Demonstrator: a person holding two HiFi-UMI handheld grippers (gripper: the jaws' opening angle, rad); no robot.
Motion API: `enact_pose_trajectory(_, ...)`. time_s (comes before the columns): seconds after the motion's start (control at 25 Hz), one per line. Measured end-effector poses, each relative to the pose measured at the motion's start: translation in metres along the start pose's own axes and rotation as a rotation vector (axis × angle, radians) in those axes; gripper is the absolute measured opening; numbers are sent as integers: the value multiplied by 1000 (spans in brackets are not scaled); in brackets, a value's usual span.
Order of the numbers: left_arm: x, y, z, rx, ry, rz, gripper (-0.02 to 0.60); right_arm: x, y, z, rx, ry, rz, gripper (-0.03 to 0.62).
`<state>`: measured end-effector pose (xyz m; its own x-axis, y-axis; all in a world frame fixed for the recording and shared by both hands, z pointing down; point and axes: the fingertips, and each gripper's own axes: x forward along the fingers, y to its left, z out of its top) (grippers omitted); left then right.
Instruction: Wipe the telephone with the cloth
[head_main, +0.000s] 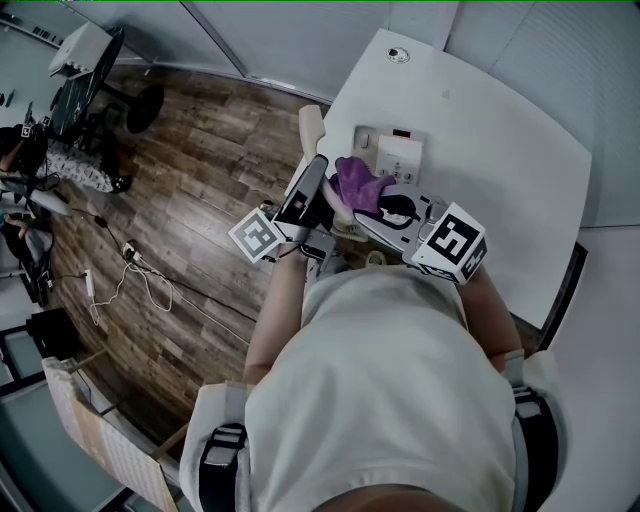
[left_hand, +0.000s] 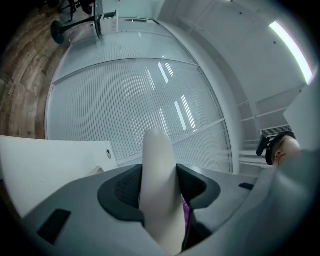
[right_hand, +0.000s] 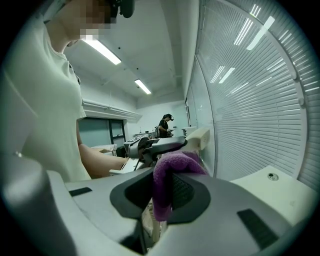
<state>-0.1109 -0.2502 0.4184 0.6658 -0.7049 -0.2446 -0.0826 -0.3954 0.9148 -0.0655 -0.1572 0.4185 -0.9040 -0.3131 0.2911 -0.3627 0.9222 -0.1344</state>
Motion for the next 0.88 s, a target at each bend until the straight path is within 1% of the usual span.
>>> enact_pose_trajectory(0.48, 0, 1, 13, 26, -29, 8, 224, -5, 0, -19, 36, 32, -4, 69)
enact_pose_trajectory(0.88, 5, 5, 13, 41, -20, 26, 224, -8, 1, -36, 53, 83, 11, 69)
